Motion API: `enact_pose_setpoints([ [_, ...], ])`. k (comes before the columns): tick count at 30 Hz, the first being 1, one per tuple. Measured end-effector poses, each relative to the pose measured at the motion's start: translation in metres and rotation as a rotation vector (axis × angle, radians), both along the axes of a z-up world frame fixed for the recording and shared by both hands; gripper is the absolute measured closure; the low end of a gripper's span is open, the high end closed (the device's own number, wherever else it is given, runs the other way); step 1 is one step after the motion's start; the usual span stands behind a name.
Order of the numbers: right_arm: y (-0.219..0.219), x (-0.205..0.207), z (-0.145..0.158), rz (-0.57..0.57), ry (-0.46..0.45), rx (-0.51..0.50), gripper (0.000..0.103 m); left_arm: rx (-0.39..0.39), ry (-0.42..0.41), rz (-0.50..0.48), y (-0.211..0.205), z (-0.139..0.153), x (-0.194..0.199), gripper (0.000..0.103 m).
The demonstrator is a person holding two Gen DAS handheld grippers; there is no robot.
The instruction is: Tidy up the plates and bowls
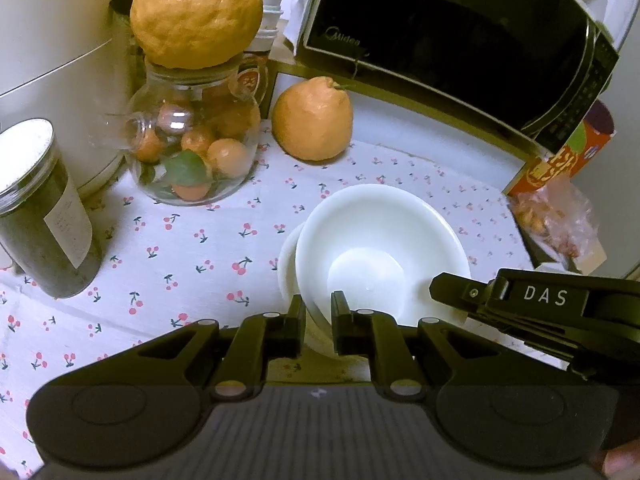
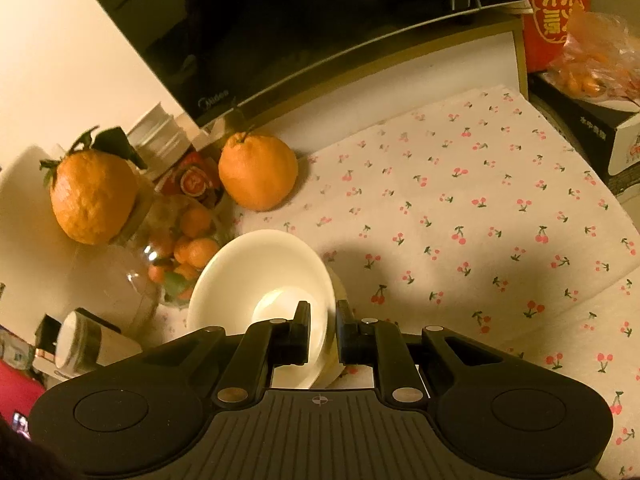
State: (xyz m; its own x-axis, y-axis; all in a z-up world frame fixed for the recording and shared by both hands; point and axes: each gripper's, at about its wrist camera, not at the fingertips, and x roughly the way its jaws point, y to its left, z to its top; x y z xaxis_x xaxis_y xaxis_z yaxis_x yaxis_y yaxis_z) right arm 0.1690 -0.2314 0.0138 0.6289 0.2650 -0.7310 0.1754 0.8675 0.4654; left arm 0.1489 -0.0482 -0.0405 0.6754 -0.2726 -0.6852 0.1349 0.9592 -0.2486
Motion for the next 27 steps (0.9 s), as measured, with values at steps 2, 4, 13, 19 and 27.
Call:
enact_pose_setpoints([
  [2, 0.004, 0.001, -0.002, 0.006, 0.003, -0.017, 0.088, 0.022, -0.001, 0.002, -0.001, -0.001, 0.001, 0.091],
  [4, 0.007, 0.002, -0.003, 0.015, 0.005, -0.039, 0.088, 0.05, -0.006, 0.002, -0.002, -0.003, 0.001, 0.091],
  [13, 0.018, 0.007, -0.006, 0.044, 0.005, -0.101, 0.088, 0.073, -0.004, 0.001, -0.001, -0.006, 0.005, 0.09],
  [19, 0.018, 0.007, -0.006, 0.045, 0.003, -0.102, 0.088, 0.072, -0.002, -0.002, -0.001, -0.007, 0.006, 0.089],
  [27, 0.016, 0.006, -0.007, 0.049, -0.001, -0.114, 0.087, 0.078, -0.002, -0.01, -0.001, -0.009, 0.006, 0.08],
])
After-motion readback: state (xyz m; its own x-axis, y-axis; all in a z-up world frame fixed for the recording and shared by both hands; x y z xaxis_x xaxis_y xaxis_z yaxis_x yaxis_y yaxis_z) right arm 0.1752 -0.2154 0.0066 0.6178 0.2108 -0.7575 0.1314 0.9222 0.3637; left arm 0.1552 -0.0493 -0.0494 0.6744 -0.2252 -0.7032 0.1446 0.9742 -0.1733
